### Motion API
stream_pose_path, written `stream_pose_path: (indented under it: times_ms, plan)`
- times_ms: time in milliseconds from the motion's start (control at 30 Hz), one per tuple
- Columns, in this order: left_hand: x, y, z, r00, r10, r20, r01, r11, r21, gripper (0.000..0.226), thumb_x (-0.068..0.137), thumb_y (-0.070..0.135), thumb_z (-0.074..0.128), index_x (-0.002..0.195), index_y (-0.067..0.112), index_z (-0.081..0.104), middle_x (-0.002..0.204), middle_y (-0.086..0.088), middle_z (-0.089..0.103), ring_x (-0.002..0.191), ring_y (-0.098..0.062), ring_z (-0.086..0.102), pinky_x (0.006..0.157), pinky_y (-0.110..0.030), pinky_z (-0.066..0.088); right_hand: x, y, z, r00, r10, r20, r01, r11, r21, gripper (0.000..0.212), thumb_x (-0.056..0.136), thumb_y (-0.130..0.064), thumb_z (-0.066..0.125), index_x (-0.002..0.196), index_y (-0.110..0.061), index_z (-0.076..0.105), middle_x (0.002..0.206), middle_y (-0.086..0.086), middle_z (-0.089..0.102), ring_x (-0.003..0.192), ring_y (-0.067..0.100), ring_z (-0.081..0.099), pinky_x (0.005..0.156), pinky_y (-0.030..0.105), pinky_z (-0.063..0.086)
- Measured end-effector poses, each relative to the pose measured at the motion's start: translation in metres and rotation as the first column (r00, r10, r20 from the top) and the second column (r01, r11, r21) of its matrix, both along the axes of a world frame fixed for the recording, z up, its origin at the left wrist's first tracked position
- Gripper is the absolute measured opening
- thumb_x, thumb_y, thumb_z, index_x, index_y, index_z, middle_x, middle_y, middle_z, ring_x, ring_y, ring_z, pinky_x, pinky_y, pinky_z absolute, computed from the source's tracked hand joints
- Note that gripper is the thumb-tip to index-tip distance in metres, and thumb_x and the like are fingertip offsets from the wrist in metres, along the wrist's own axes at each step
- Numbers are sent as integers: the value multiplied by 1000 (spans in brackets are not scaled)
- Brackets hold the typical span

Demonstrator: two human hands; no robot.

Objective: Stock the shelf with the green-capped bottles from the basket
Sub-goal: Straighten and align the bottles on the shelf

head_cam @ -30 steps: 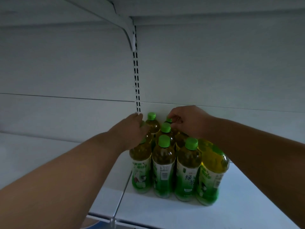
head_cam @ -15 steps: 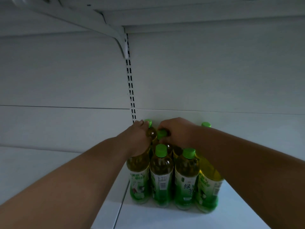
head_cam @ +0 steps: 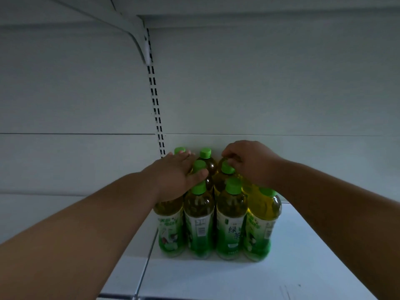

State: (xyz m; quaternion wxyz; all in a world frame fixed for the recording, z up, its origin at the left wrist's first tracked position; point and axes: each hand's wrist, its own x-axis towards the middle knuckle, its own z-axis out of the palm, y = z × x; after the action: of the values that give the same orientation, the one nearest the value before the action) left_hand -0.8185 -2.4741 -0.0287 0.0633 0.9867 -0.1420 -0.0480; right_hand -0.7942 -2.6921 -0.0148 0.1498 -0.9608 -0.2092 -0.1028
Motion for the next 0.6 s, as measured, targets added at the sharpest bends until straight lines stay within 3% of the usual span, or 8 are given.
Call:
stream_pose_path:
  times_ms: [167,367,467,600]
  plan:
    - [-3,-21,9,998,-32,60,36,997,-73,105,72,81,12,160,24,7,167,4,0,152,-12,2,123,-37,9,-4,-28,2,997,-76,0,76,997,-22,26,97,-18,55,120,-22,67,114,2,66,101,21,60,84,31,48]
    - [5,-75,10,989,-122,88,123,992,-9,93,90,75,33,160,21,5,167,1,0,153,-15,5,122,-36,13,4,-54,2,990,-135,-42,131,988,-81,28,96,-29,58,123,-24,65,121,-1,65,109,21,59,87,27,44]
    - [9,-88,5,993,-108,45,106,994,42,95,90,75,33,160,18,3,167,-1,-1,153,-17,4,120,-35,10,8,-58,2,990,-104,-93,94,990,-107,29,95,-36,60,122,-25,65,118,-2,65,105,18,57,83,26,41]
    - [9,-91,-2,990,-127,68,116,982,146,99,89,77,29,159,16,-5,167,-3,-6,153,-17,-1,121,-36,7,10,-60,-3,988,-87,-131,61,979,-194,40,90,-42,67,125,-24,63,116,-1,62,105,20,55,88,32,47]
